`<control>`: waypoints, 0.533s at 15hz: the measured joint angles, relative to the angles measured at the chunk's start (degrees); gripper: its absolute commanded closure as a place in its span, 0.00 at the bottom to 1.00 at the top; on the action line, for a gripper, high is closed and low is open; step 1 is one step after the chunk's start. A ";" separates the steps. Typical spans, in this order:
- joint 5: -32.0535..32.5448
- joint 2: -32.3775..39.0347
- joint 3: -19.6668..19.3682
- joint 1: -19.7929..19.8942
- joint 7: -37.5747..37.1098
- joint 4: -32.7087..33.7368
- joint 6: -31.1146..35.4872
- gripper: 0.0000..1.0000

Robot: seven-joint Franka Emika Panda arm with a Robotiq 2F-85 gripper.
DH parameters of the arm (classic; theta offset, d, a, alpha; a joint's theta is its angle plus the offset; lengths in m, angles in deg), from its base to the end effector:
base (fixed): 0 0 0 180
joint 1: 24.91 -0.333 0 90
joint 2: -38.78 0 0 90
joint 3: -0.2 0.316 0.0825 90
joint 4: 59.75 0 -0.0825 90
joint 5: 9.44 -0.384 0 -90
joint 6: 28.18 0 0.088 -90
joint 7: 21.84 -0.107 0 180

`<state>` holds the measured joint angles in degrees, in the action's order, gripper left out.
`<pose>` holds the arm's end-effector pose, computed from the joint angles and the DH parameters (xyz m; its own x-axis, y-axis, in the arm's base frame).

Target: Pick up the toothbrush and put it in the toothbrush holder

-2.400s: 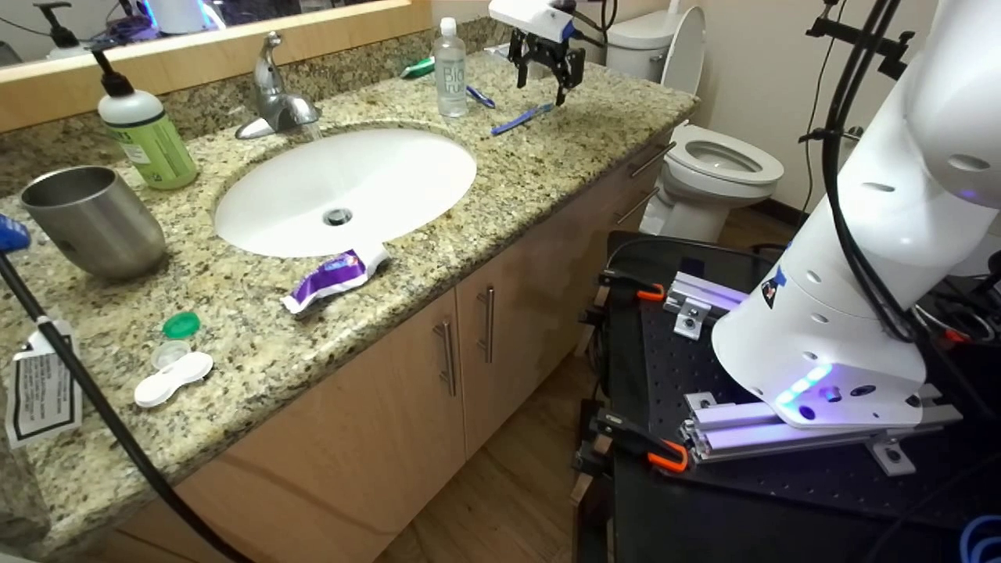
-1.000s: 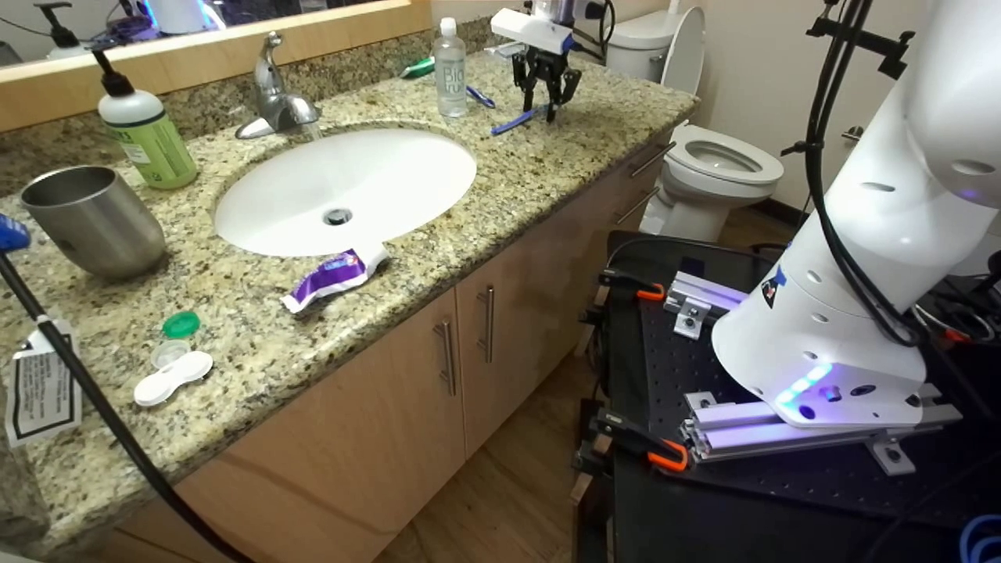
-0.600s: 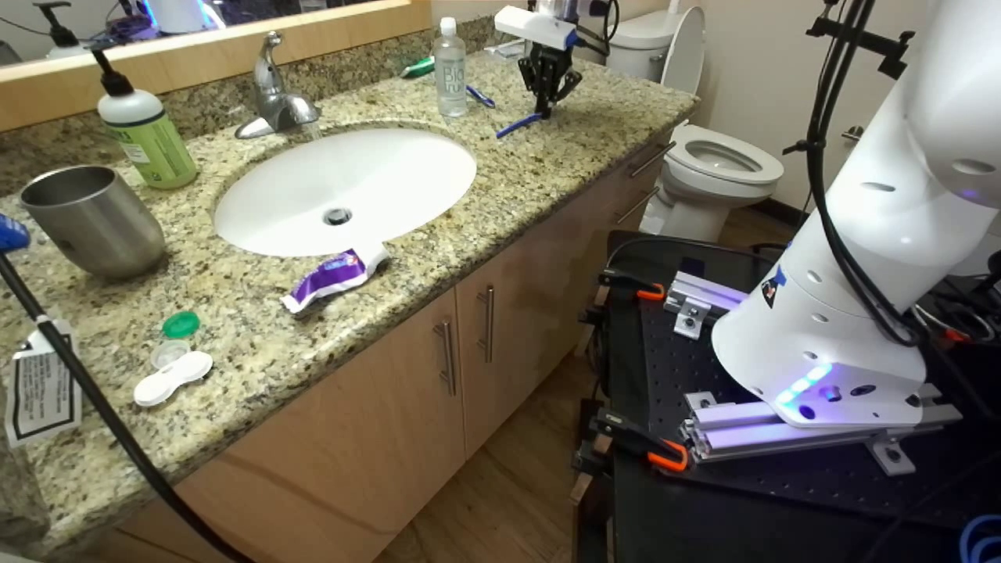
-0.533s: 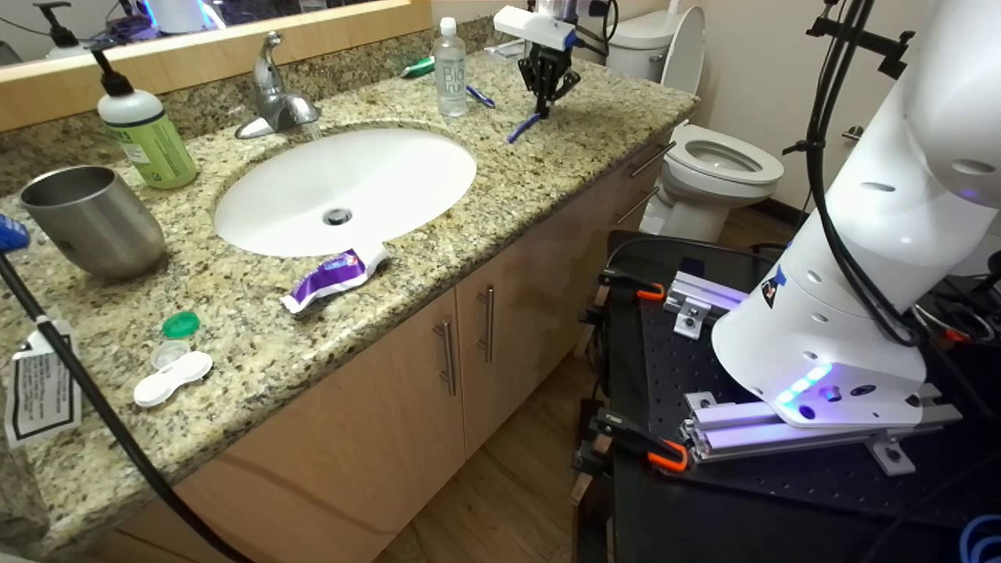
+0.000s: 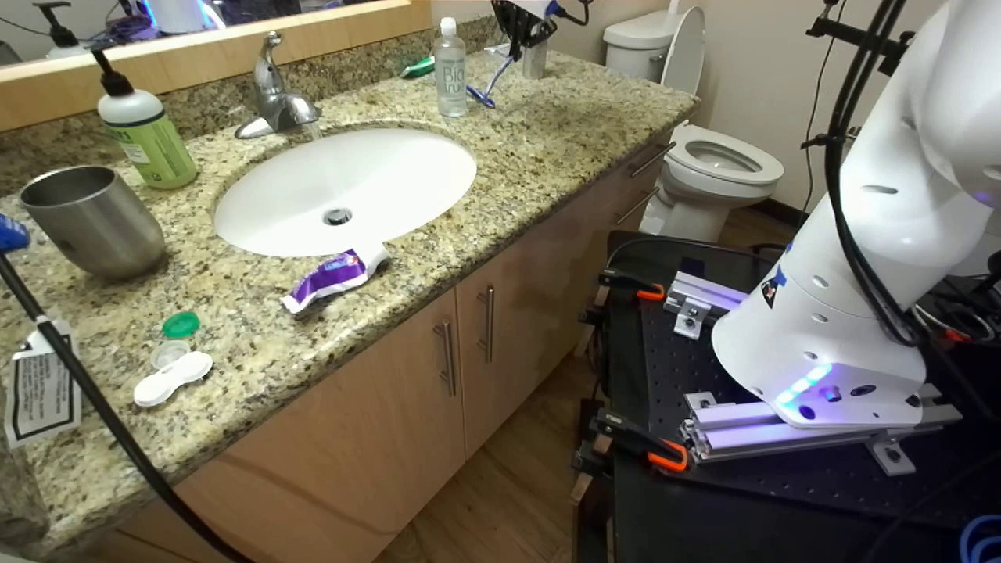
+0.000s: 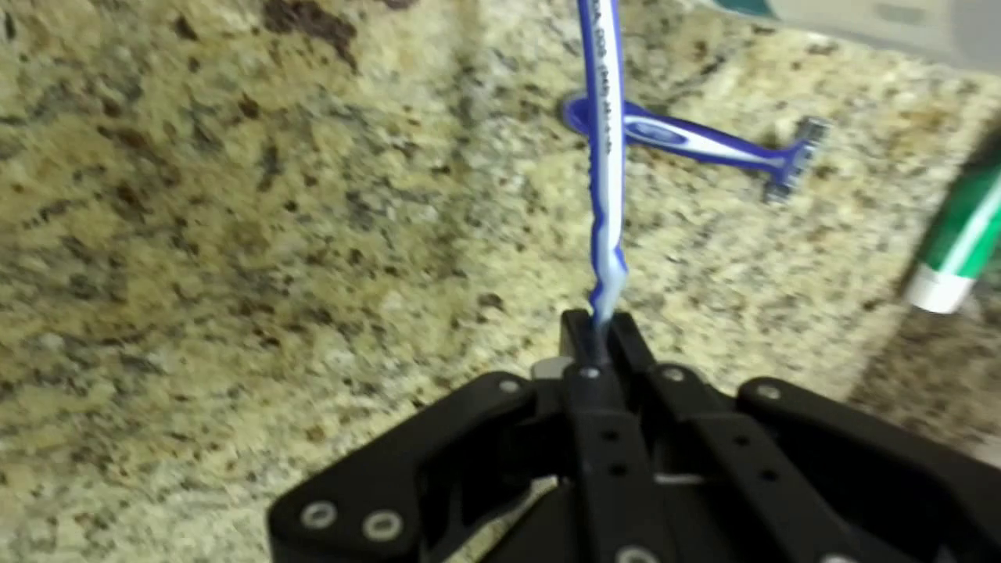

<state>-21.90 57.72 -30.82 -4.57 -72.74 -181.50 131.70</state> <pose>0.3803 -0.4727 0.3164 -0.3642 -0.8946 0.2591 -0.9138 0.2895 -0.2850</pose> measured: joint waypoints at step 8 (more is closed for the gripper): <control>39.26 -18.97 -18.97 -18.15 -10.44 -7.21 12.30 0.98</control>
<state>17.36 38.74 -49.79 -22.72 -83.17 -188.71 144.00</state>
